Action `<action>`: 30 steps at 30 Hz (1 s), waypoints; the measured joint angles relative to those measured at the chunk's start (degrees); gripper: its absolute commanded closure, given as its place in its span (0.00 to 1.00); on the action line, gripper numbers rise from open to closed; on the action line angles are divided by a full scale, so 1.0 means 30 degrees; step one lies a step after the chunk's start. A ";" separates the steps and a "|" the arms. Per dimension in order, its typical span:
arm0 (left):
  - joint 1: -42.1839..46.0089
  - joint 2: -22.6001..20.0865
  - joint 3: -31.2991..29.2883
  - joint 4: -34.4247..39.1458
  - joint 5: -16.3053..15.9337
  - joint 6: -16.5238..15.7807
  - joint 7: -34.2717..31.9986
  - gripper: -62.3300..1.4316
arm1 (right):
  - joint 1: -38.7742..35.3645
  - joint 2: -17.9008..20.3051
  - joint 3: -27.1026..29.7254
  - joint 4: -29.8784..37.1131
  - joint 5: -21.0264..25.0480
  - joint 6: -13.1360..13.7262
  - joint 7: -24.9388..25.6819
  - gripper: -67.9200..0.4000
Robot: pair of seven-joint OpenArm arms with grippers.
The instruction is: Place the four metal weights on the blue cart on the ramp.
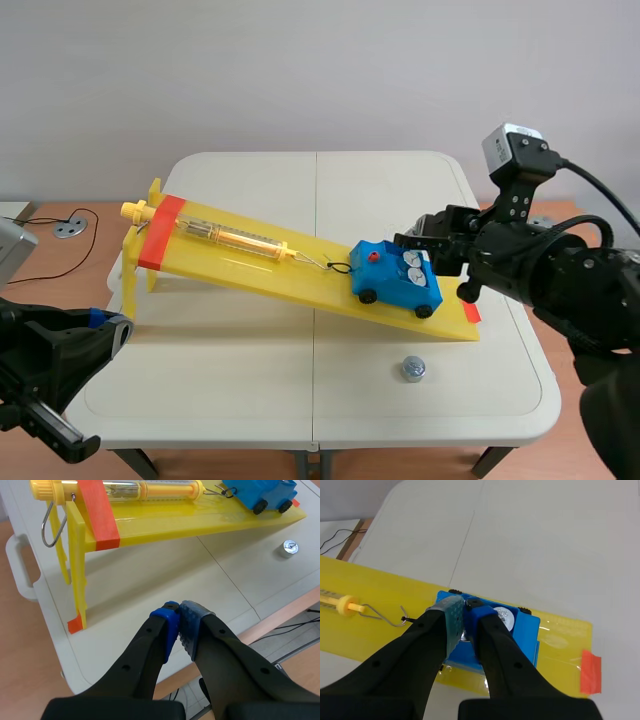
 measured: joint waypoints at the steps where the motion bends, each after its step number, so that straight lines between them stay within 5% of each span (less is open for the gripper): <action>1: 0.0000 0.0000 0.0000 0.0000 0.0000 0.0000 0.0000 0.91 | 0.0248 -0.0066 0.0000 -0.0444 -0.0015 0.0000 0.0000 0.98; 20: 0.0000 0.0000 0.0000 0.0000 0.0000 0.0000 0.0000 0.91 | 0.2331 -0.0459 0.0000 -0.4189 -0.0211 0.0000 0.0022 0.98; 30: 0.0000 0.0000 0.0000 0.0000 0.0000 0.0000 0.0000 0.91 | 0.2331 -0.0459 0.0007 -0.4306 -0.0211 0.0000 0.0772 0.67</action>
